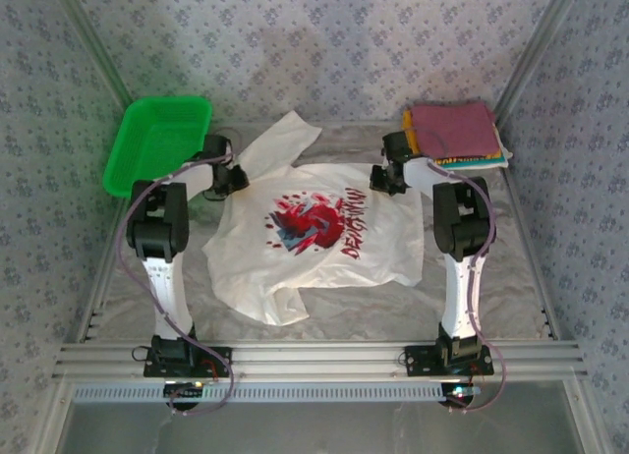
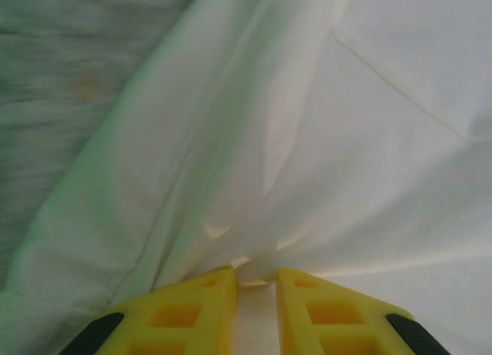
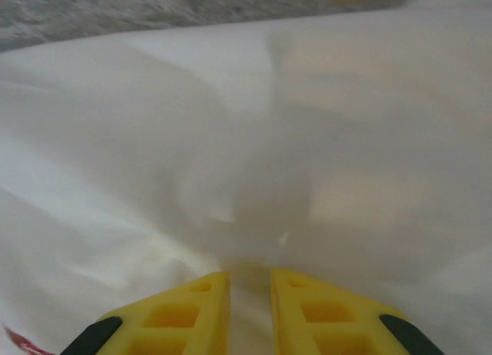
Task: Fold and stack the t-shirts
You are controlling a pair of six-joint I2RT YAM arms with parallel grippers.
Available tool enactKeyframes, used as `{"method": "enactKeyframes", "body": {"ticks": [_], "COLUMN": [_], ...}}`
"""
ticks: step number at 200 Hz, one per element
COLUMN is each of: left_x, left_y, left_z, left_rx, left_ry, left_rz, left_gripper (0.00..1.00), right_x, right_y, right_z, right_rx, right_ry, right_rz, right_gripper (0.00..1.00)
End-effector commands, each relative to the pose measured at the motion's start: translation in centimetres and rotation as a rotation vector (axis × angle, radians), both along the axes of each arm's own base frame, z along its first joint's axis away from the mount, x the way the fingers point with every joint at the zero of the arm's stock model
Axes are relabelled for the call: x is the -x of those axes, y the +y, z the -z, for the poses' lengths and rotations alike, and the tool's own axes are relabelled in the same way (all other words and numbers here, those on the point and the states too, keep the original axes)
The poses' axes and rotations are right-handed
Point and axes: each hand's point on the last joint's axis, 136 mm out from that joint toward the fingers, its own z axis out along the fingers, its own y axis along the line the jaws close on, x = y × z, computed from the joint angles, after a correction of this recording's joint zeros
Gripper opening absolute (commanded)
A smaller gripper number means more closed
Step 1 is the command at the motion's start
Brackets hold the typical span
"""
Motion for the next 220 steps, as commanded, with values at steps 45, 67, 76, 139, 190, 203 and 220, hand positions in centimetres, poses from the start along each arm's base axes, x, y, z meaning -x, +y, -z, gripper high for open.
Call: {"method": "enactKeyframes", "body": {"ticks": [45, 67, 76, 139, 190, 203, 220], "left_x": [0.8, 0.5, 0.4, -1.4, -3.3, -4.2, -5.7], "left_y": [1.3, -0.5, -1.1, -5.1, -5.6, -5.7, -6.0], "left_z": [-1.6, -3.7, -4.3, -1.9, 0.5, 0.8, 0.9], "left_rx": [-0.081, -0.103, -0.105, -0.095, -0.081, -0.075, -0.057], "left_ry": [0.017, -0.049, -0.067, 0.005, 0.07, 0.067, 0.065], "left_rz": [-0.01, 0.021, 0.029, 0.098, 0.081, 0.072, 0.066], "left_gripper": [0.27, 0.29, 0.3, 0.29, 0.28, 0.28, 0.28], "right_x": [-1.1, -1.0, -1.0, -1.7, -3.2, -3.6, -4.2], "right_y": [1.7, 1.1, 0.6, -2.6, -2.7, -2.7, -2.7], "right_z": [-1.9, -4.3, -4.6, -0.8, 1.9, 2.3, 2.8], "right_rx": [-0.038, -0.027, -0.005, 0.017, -0.017, -0.029, -0.056], "right_ry": [-0.007, -0.064, -0.076, 0.053, 0.107, 0.113, 0.125], "right_rz": [-0.034, -0.009, 0.007, 0.105, 0.141, 0.154, 0.173], "right_gripper": [0.38, 0.41, 0.41, 0.37, 0.37, 0.37, 0.37]}}
